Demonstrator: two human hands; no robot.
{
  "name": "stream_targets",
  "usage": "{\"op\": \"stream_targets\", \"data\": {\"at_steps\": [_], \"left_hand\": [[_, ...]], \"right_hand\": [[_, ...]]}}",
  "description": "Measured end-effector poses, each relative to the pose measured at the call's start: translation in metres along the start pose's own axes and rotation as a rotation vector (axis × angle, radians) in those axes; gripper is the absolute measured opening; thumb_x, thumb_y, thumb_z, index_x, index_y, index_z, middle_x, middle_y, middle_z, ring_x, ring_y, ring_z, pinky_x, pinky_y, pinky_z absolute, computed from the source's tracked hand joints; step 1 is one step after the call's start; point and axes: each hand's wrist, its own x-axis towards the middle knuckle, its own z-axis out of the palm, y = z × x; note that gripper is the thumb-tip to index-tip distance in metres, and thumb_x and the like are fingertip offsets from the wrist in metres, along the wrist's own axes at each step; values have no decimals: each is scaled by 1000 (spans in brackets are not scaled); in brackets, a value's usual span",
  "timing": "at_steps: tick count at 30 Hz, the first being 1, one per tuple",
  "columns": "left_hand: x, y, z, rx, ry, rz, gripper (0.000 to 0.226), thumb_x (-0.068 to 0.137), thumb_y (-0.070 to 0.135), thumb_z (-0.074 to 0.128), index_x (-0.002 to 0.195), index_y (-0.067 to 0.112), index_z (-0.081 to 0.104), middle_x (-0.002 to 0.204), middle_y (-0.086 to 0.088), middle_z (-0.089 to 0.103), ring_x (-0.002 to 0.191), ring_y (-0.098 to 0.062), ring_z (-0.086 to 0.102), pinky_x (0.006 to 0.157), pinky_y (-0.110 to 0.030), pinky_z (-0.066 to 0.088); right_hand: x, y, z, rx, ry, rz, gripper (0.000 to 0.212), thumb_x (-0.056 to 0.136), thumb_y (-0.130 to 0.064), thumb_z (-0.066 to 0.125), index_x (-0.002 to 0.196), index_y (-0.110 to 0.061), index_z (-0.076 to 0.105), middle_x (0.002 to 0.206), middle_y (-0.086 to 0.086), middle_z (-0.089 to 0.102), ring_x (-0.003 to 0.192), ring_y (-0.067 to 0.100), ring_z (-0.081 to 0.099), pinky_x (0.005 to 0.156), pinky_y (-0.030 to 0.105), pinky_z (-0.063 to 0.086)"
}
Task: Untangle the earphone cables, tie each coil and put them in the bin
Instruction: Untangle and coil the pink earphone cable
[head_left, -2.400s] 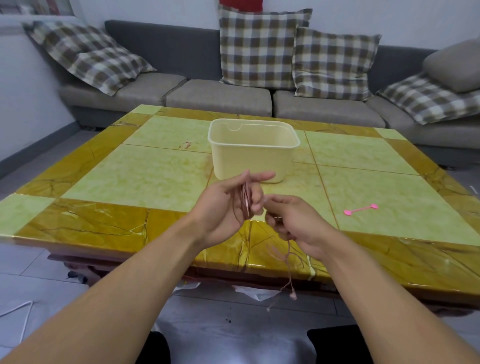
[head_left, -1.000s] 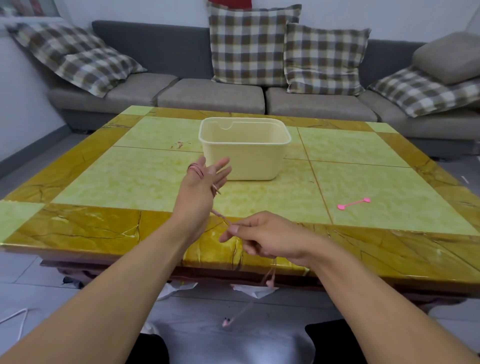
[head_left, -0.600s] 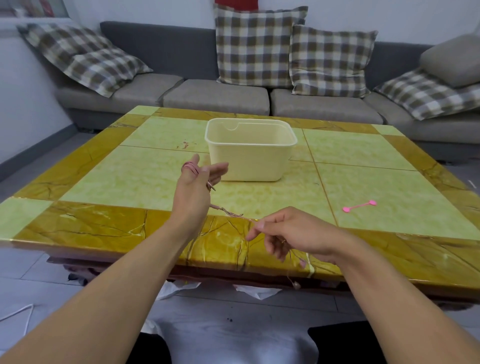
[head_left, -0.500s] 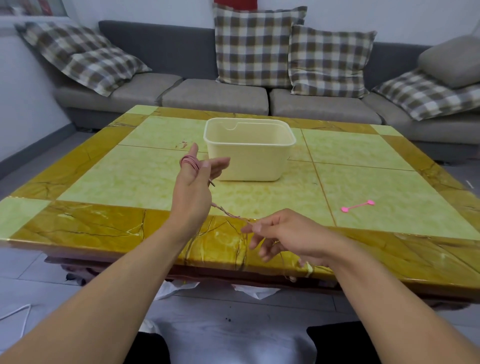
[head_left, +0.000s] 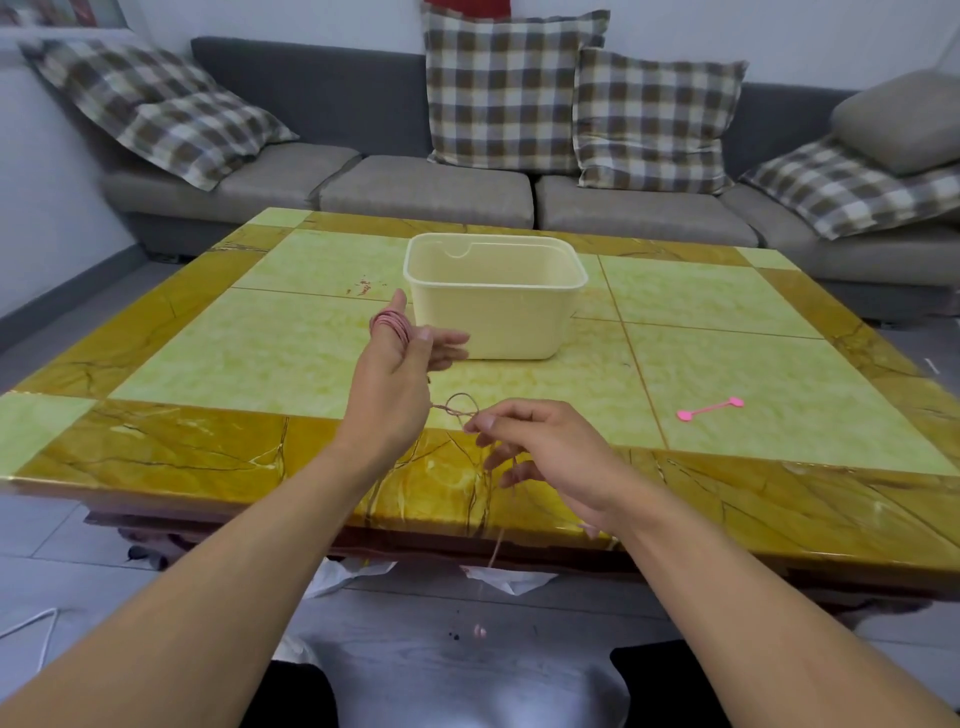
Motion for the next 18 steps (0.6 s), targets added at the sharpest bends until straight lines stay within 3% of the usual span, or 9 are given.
{"op": "stream_targets", "data": {"at_steps": [2, 5, 7, 9, 12, 14, 16, 18], "left_hand": [[-3, -4, 3, 98, -37, -46, 55, 110, 15, 33, 160, 15, 11, 98, -2, 75, 85, -9, 71, 75, -18, 53], [-7, -5, 5, 185, -48, -37, 49, 110, 17, 36, 157, 15, 26, 101, 0, 74, 87, -9, 70, 85, -22, 54], [-6, -4, 4, 312, 3, 9, 31, 109, 20, 38, 131, 14, 58, 113, 16, 67, 92, -8, 68, 91, -26, 52], [-4, -5, 2, 394, 59, 12, 30, 109, 21, 38, 114, 10, 65, 116, 27, 57, 95, -8, 67, 91, -27, 50], [-1, -9, -3, 508, 72, -7, 32, 109, 24, 37, 117, 8, 64, 134, 6, 61, 89, -7, 67, 88, -32, 52], [1, -11, -7, 642, 13, -37, 31, 108, 25, 38, 102, 12, 66, 141, 0, 57, 87, -14, 68, 87, -40, 53], [4, -13, -10, 685, -104, -101, 27, 105, 22, 42, 99, 9, 65, 116, -6, 70, 76, -15, 67, 83, -41, 54], [3, -13, -10, 520, -244, -201, 22, 104, 22, 49, 103, 8, 66, 80, -4, 72, 58, -9, 59, 70, -33, 52]], "right_hand": [[3, 0, 4, 81, 78, 23, 14, 96, -19, 67, 89, -15, 79, 91, 3, 73, 69, 17, 65, 57, 28, 50], [6, 1, 9, 215, 198, 20, 11, 96, -16, 68, 96, -13, 79, 94, 9, 74, 66, 19, 65, 56, 26, 51], [7, -1, 8, 301, 263, 9, 13, 97, -13, 67, 101, -13, 79, 97, 12, 75, 68, 20, 67, 60, 27, 55], [10, -4, 6, 436, 312, 37, 14, 98, -10, 61, 99, -7, 75, 93, 13, 72, 69, 21, 67, 61, 28, 56], [11, -9, 2, 643, 332, 99, 12, 99, -8, 55, 94, -4, 66, 84, 13, 69, 65, 22, 63, 56, 29, 51], [12, -9, 0, 607, 351, 115, 12, 99, -12, 55, 96, -8, 65, 78, 10, 71, 67, 22, 63, 56, 31, 48], [13, -7, 0, 493, 406, 118, 12, 98, -16, 55, 96, -13, 67, 71, 4, 72, 77, 24, 66, 64, 37, 48], [15, -6, 1, 460, 442, 95, 13, 98, -15, 56, 96, -13, 68, 60, 1, 64, 85, 24, 69, 76, 42, 49]]}}
